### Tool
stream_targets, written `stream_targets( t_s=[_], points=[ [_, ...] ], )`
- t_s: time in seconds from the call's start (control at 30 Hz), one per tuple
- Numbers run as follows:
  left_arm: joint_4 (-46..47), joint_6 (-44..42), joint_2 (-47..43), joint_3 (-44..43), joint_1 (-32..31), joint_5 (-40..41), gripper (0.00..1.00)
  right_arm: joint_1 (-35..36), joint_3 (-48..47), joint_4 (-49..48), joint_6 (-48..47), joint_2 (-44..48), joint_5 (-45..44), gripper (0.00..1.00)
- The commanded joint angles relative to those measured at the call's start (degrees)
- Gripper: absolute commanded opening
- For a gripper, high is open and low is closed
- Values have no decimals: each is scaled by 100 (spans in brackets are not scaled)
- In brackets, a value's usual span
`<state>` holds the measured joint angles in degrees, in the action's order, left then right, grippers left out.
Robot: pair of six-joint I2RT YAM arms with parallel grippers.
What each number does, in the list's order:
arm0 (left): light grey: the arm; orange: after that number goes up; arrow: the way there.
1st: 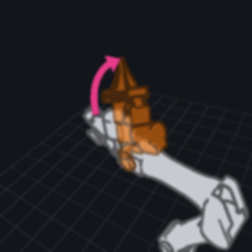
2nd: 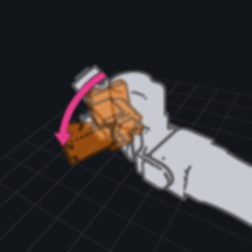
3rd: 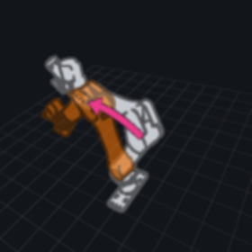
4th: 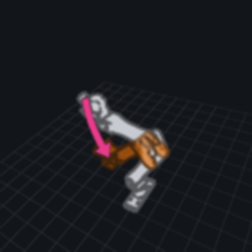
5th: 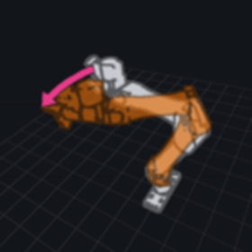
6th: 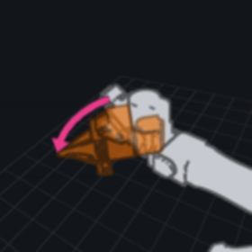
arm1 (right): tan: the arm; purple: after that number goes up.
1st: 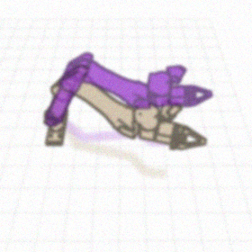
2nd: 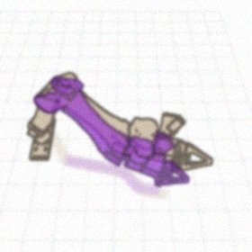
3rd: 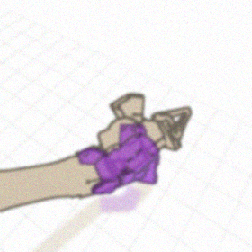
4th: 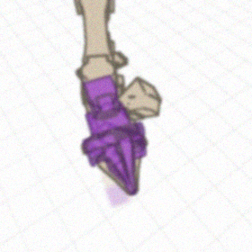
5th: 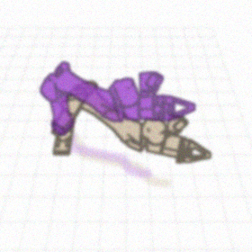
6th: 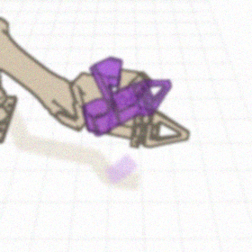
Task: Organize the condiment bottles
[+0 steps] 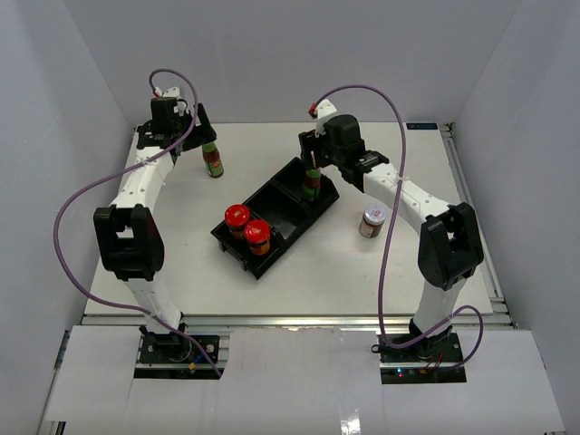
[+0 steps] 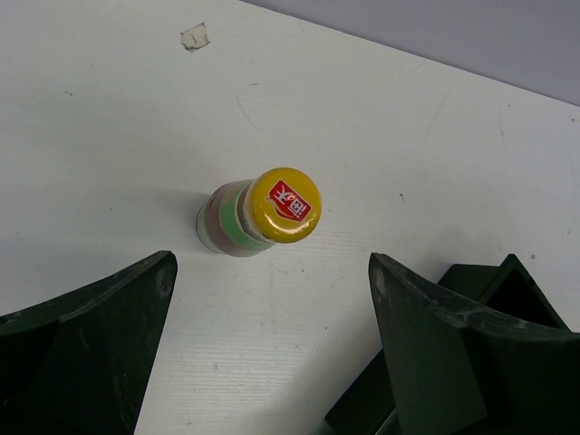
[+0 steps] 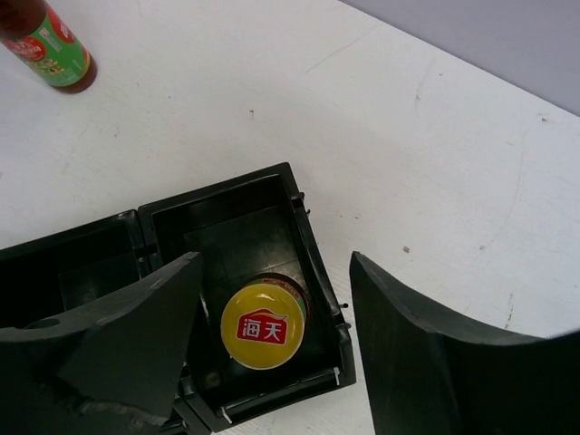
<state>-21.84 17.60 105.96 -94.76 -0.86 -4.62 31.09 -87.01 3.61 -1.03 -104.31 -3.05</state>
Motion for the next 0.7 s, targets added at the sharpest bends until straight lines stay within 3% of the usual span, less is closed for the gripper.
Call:
stream_targets(
  t_s=[0.0,0.2,0.43,0.67],
  points=[
    [36,-152,-2,-284,6,-124,97,-17,-300,168,-2,35,-64,77],
    [70,-362,87,-317,7,100,89,-22,-218,237,-61,306,-139,84],
    [216,-582,437,-509,-1,89,77,-24,363,-12,-176,1142,-434,85],
    [512,-691,660,-365,-63,56,70,-19,539,-89,-234,1540,-562,86]
  ],
)
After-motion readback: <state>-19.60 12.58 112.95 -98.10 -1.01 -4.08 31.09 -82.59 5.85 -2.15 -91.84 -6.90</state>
